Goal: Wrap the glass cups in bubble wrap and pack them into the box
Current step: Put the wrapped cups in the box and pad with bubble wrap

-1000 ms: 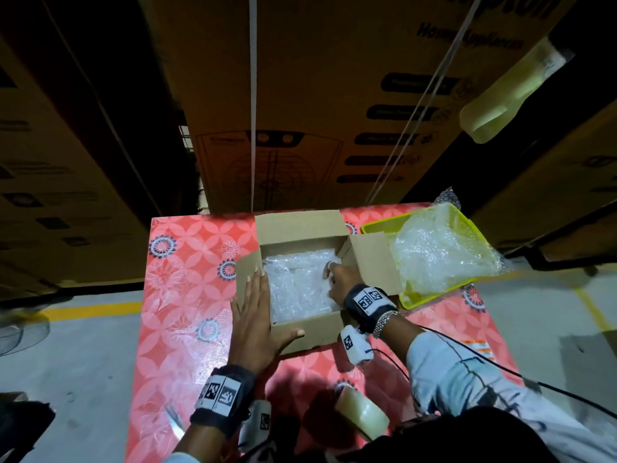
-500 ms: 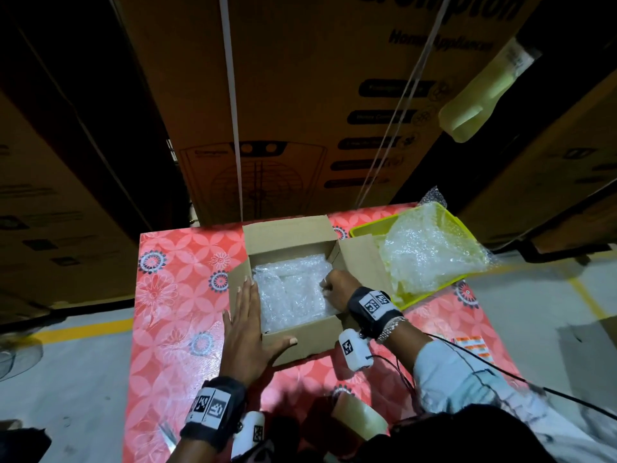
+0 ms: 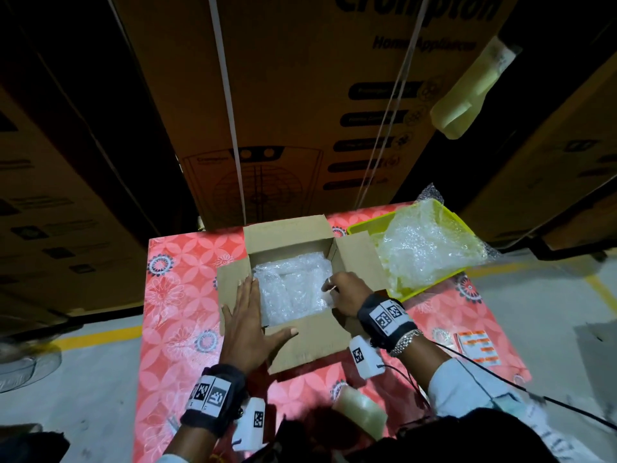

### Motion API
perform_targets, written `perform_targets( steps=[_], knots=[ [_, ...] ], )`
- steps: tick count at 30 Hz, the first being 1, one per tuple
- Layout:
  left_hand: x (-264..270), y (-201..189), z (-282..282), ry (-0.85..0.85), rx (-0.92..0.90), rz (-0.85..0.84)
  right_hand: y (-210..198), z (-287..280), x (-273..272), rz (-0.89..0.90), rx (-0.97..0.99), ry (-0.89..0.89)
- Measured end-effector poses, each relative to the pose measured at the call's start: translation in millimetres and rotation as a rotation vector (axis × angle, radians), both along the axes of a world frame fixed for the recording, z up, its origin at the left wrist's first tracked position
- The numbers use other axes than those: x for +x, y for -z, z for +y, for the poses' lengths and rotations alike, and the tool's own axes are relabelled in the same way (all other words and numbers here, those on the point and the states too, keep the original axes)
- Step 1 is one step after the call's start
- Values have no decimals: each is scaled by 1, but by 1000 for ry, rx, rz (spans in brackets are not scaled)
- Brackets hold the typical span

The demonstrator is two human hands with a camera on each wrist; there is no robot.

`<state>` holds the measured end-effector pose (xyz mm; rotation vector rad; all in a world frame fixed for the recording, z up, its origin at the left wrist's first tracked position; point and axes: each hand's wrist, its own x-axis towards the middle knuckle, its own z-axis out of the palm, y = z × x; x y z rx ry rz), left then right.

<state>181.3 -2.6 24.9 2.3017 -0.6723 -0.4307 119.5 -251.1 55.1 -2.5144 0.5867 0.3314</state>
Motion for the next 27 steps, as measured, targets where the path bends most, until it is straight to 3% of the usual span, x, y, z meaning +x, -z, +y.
perform_targets(
  steps=[7, 17, 22, 27],
  knots=[
    [-19, -30, -33, -32, -113, -98, -29, -30, -59, -317, 316, 193],
    [-65, -66, -142, 160, -246, -220, -47, -114, -125, -502, 437, 347],
    [-97, -76, -200, 172, -255, -225, -48, -195, -150, -557, 363, 366],
    [-120, -75, -248, 160, -168, -210, -41, -292, -156, -588, 164, 495]
  ],
)
